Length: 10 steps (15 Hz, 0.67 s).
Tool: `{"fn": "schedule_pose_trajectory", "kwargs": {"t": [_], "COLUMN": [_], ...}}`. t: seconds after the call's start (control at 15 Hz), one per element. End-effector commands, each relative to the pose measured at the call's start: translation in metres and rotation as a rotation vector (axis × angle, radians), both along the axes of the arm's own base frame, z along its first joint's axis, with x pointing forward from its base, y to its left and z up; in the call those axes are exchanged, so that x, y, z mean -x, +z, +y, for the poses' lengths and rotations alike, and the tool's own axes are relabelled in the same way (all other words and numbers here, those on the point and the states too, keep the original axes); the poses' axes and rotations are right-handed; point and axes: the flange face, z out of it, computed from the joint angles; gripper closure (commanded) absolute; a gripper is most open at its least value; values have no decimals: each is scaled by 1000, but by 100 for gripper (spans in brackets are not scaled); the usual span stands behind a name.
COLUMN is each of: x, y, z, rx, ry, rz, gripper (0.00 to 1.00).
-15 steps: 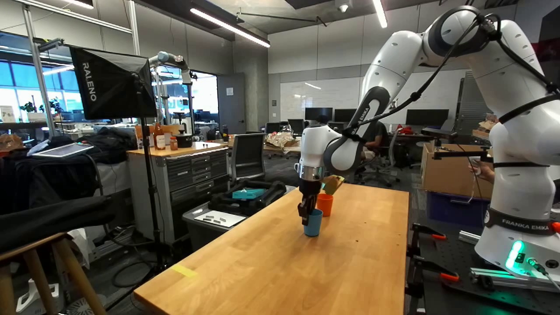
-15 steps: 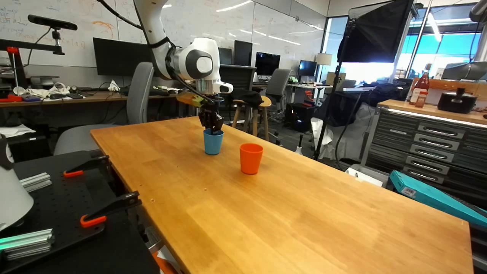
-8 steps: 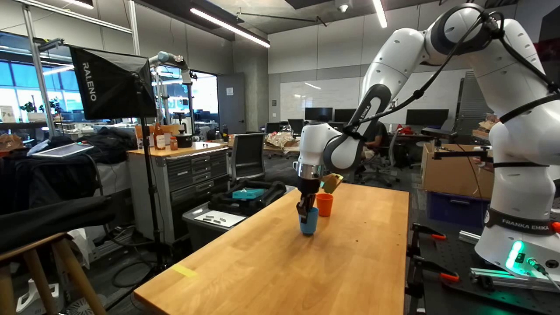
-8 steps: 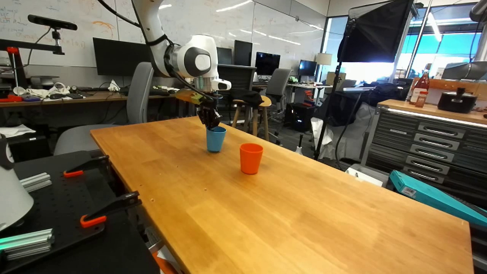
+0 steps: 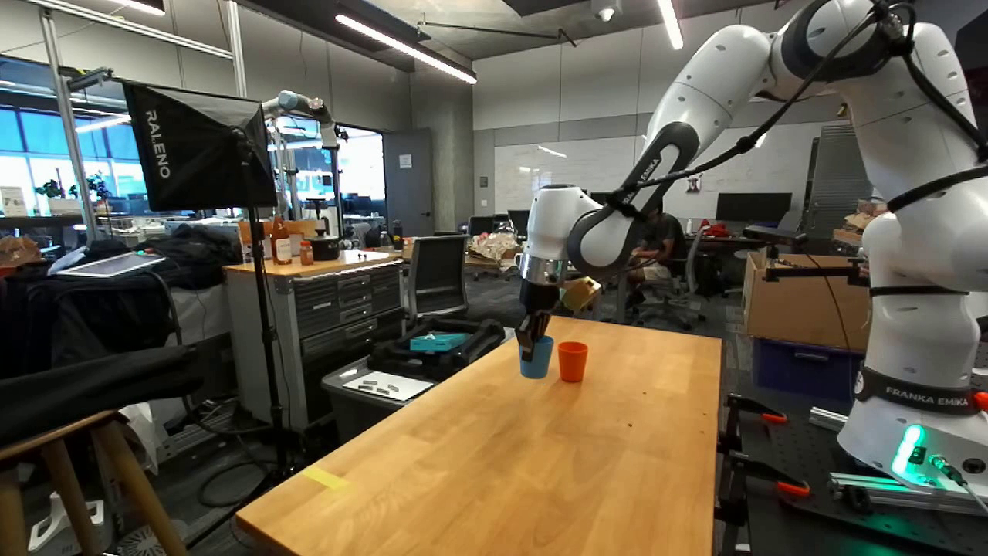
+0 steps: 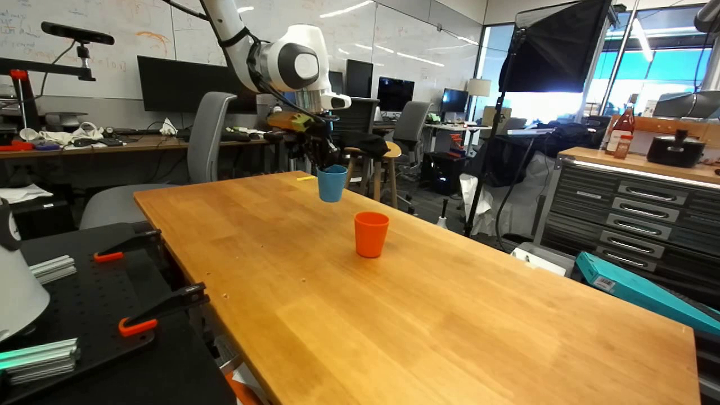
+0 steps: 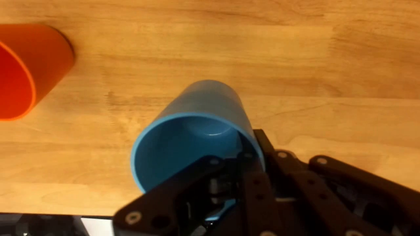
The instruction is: Put the blue cup in the orange cup
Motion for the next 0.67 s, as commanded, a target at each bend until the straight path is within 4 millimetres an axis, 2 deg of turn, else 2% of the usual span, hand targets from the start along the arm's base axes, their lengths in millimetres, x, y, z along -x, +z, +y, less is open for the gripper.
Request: {"fn": "schedule_pose_trajectory", "kwargs": {"t": [0.0,0.4,0.6], "x": [-7,-16,-16], "y": [38,67,70], "z": [-23,-90,-117], "rx": [32,93,121], "ry": [-48,-152,-191], "rz": [-36,-61,-56], "gripper": [98,98,97]}}
